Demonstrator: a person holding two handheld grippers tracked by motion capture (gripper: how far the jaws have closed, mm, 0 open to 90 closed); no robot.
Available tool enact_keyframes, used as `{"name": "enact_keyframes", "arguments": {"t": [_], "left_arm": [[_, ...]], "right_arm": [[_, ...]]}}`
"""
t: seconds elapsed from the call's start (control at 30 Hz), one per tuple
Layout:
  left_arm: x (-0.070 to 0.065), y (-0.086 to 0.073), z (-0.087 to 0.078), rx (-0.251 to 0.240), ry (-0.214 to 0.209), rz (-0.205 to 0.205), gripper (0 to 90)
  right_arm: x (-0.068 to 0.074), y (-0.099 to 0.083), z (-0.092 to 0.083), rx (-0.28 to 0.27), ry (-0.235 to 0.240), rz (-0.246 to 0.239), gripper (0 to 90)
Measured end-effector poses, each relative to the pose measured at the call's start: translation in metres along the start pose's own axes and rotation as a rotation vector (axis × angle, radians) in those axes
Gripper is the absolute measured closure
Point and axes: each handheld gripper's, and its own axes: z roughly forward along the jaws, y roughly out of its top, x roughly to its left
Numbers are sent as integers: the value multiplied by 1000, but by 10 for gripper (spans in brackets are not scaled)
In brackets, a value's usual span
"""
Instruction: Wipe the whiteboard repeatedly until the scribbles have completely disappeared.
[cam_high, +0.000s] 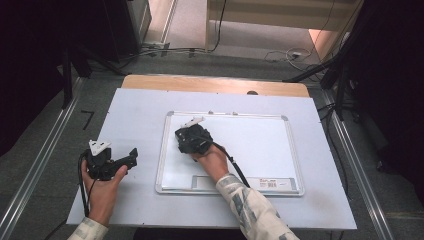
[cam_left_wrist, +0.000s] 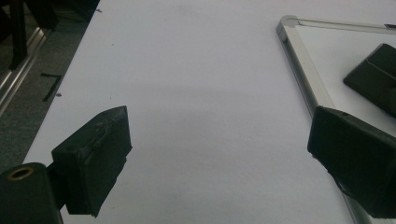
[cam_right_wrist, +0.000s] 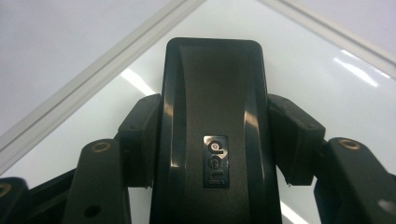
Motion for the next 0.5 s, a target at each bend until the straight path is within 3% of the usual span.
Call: {"name": "enact_keyframes", "arguments": {"t": [0.17, 0.27, 0.37, 0.5], "left_arm": [[0, 1, -1, -4, -1, 0, 64], [-1, 1, 0, 0, -1, 3, 64], [-2, 1, -1, -3, -3, 3, 64], [1, 0, -1, -3, -5, -2, 65]], "right_arm": [[19, -5, -3, -10, 25, -32, 387], [23, -2, 0, -28, 22, -35, 387], [20, 6, 9, -37, 2, -7, 387], [6, 19, 21, -41, -23, 22, 387]]}}
